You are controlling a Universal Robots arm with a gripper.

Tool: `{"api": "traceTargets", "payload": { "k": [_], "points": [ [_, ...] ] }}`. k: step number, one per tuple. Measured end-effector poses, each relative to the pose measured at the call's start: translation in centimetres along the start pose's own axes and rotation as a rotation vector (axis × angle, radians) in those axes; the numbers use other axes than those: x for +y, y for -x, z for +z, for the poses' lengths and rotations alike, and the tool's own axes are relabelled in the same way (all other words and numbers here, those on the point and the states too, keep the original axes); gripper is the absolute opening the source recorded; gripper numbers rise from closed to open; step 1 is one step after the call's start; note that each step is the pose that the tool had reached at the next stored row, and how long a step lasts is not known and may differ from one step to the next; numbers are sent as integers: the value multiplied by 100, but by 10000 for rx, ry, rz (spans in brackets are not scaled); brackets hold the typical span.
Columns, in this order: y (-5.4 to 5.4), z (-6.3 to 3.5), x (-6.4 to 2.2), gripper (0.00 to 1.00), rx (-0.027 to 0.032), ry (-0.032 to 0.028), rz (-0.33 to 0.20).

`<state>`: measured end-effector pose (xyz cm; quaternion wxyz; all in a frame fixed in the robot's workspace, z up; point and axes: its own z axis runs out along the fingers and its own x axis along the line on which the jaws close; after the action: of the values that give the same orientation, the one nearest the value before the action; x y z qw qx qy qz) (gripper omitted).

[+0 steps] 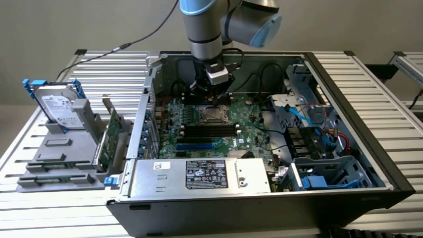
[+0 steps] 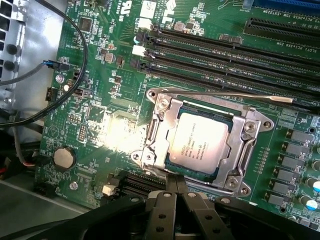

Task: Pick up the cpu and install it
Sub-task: 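Install the first cpu locking lever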

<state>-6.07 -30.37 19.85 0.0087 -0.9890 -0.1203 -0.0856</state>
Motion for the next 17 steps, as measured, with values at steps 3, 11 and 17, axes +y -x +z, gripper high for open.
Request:
{"api": "traceTargets", "payload": {
  "k": [3, 11, 17],
  "points": [
    [-1, 1, -3, 11, 1, 2, -2],
    [-10, 5, -3, 11, 0, 2, 0],
    [-20, 12, 0, 11, 2, 3, -1]
  ]
}}
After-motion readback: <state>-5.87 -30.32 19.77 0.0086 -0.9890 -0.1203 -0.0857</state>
